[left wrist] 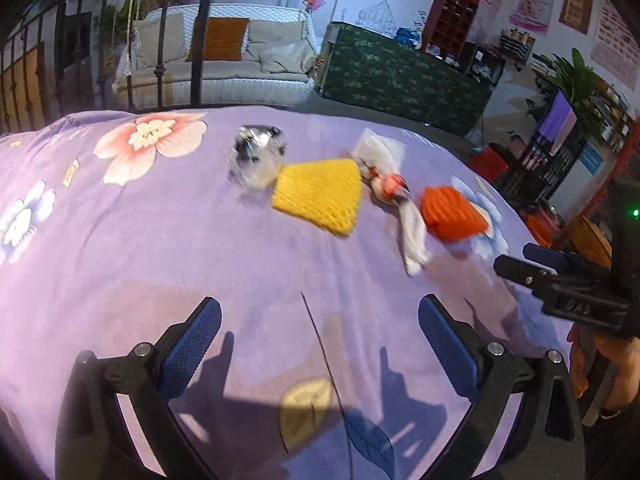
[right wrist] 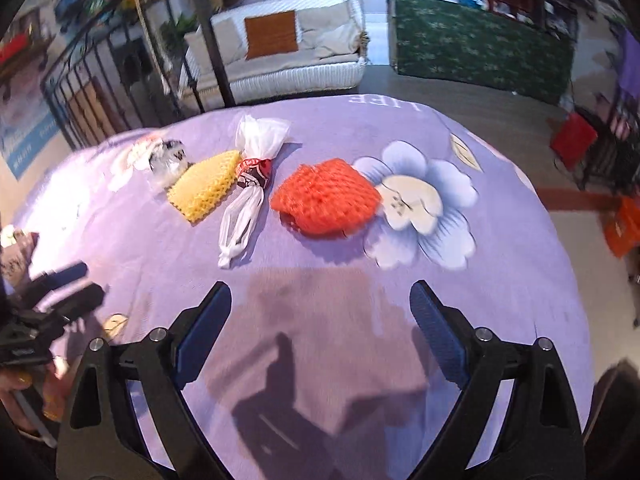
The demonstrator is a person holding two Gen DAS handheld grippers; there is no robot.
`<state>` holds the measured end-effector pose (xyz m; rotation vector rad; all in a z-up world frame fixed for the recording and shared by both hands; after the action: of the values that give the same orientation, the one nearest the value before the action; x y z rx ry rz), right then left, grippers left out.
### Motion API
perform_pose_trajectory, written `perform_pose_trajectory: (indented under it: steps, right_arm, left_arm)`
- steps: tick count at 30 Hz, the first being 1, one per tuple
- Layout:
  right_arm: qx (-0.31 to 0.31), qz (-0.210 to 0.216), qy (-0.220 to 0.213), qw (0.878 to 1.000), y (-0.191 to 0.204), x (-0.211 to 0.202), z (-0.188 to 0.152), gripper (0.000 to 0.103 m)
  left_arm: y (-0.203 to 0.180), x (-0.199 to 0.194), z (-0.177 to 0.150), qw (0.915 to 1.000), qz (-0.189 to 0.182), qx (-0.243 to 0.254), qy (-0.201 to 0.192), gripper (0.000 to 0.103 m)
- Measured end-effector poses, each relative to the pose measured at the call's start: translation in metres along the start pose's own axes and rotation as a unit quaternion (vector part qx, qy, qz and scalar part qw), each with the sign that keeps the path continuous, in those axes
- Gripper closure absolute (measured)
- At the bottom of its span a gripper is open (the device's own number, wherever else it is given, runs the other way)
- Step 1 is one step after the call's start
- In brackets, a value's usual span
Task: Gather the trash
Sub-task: 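Grasp the clear plastic bag with the left tool while the right tool grasps the orange mesh net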
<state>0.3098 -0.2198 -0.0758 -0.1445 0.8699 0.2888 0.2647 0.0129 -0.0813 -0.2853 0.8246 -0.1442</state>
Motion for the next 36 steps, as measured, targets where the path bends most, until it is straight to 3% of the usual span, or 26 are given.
perform_pose_trajectory:
  steps: [3, 6, 8, 10, 13, 19, 21, 23, 26, 29, 36]
  right_arm:
    - [-0.046, -0.032, 0.004, 0.998, 0.005, 0.02, 0.018, 0.021]
    - [-0.073, -0.054, 0.008, 0.996, 0.004, 0.036, 0.03, 0.033]
    - [-0.079, -0.059, 0.013, 0.995, 0.0, 0.043, 0.034, 0.048]
    - [-0.076, -0.051, 0.009, 0.996, -0.004, 0.042, 0.034, 0.069]
    - [-0.069, -0.047, -0.002, 0.997, -0.008, 0.036, 0.033, 0.082]
    - [-0.05, -0.034, -0.02, 0.998, -0.01, 0.016, 0.025, 0.084]
    - [-0.043, -0.028, -0.024, 0.998, -0.01, 0.01, 0.023, 0.084]
    - [-0.035, -0.024, -0.031, 0.999, -0.01, 0.002, 0.02, 0.084]
    - [-0.019, -0.018, -0.041, 0.999, -0.009, -0.009, 0.018, 0.084]
    - [-0.007, -0.014, -0.052, 0.999, -0.006, -0.019, 0.014, 0.084]
    - [-0.001, -0.012, -0.074, 0.997, 0.008, -0.051, -0.001, 0.084]
  left_arm:
    - [0.004, 0.012, 0.02, 0.9999, 0.006, -0.011, -0.006, 0.006]
    - [0.01, 0.027, 0.04, 0.9995, 0.011, -0.029, -0.01, 0.006]
    - [0.016, 0.037, 0.054, 0.9989, 0.016, -0.043, -0.012, 0.006]
    - [0.019, 0.048, 0.065, 0.9986, 0.02, -0.047, -0.015, 0.007]
    - [0.024, 0.062, 0.079, 0.9982, 0.03, -0.049, -0.018, 0.007]
    - [0.034, 0.085, 0.101, 0.9969, 0.047, -0.059, -0.021, 0.014]
    - [0.036, 0.09, 0.103, 0.9967, 0.043, -0.067, -0.018, 0.023]
    - [0.035, 0.092, 0.101, 0.9965, 0.042, -0.071, -0.011, 0.049]
    - [0.032, 0.084, 0.093, 0.9963, 0.04, -0.076, -0.012, 0.064]
    - [0.026, 0.065, 0.083, 0.9967, 0.033, -0.068, -0.028, 0.069]
    - [0.004, -0.004, 0.054, 0.9946, -0.003, -0.062, -0.084, 0.071]
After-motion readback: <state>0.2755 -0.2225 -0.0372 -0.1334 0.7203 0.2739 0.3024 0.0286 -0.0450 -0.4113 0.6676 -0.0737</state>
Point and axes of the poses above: each gripper's, at about its wrist camera, not at the fingertips, and x roughly the way its jaws point, y to its left, z to its top, the point moved 3 cm from there along x, roughly the way its jaws point, and after that the axes turned 7 degrees about -x, right-handed, at the moved point
